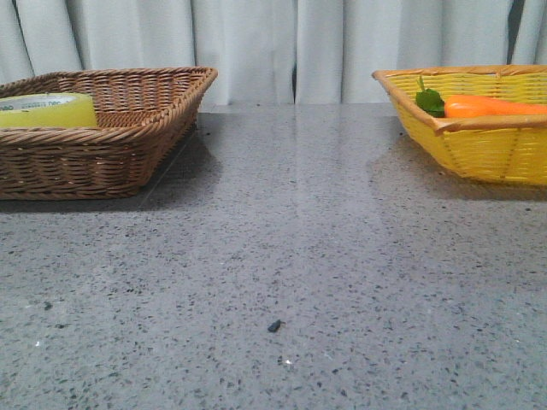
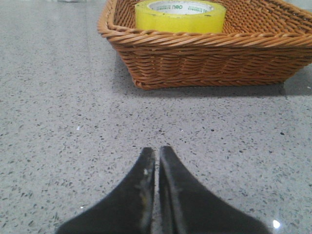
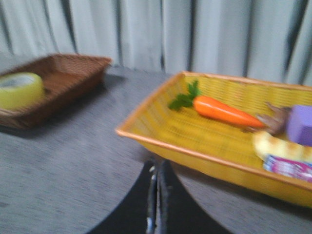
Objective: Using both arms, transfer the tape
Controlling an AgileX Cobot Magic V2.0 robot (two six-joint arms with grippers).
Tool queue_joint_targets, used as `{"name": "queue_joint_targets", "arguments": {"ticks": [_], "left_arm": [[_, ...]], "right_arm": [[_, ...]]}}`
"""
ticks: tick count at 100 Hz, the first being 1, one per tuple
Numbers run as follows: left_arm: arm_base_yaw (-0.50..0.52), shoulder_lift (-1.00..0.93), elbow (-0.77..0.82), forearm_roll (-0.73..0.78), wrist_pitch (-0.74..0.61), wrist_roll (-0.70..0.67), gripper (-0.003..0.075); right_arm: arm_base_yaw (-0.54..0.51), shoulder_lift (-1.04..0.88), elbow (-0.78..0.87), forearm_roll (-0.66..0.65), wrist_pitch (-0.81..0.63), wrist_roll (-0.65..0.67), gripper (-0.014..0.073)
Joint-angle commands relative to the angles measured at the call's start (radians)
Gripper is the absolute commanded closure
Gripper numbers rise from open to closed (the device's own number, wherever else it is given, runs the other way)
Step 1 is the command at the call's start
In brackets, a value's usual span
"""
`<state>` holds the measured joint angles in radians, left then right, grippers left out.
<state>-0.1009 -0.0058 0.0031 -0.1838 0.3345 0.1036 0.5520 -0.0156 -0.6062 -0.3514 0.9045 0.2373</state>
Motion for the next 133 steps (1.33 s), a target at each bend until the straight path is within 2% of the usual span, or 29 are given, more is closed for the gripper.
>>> {"name": "queue_joint_targets", "arguments": {"ticks": [1, 11, 24, 32, 41, 50, 73, 133], "left_arm": [[0.001, -0.030, 0.009, -0.017, -0.042, -0.011, 0.0741], [0.001, -0.030, 0.009, -0.017, -0.042, -0.011, 0.0741], [0.001, -0.030, 0.009, -0.017, -0.044, -0.011, 0.0741], [0.001, -0.030, 0.009, -0.017, -0.044, -0.011, 0.0741], [0.001, -0.030, 0.009, -0.017, -0.044, -0.011, 0.0741], [0.001, -0.030, 0.009, -0.017, -0.044, -0.011, 0.0741], [0.001, -0.030, 0.009, -0.017, -0.044, -0.011, 0.0741], [0.001, -0.030, 0.009, -0.017, -0.044, -0.011, 0.0741]], "right_arm": [[-0.055, -0.006, 0.069, -0.113, -0.103, 0.011, 0.0660], [-0.160, -0.006, 0.221, -0.106, -0.269, 0.108, 0.0660], [-0.303, -0.006, 0.419, -0.050, -0.595, 0.113, 0.0660], [-0.387, -0.006, 0.539, 0.030, -0.734, 0.113, 0.0660], [-0.451, -0.006, 0.641, 0.045, -0.841, 0.113, 0.0660], [-0.476, -0.006, 0.631, 0.045, -0.711, 0.111, 0.0660], [-0.481, -0.009, 0.638, 0.049, -0.579, 0.111, 0.0660], [-0.481, -0.014, 0.638, 0.049, -0.587, 0.111, 0.0660]]}}
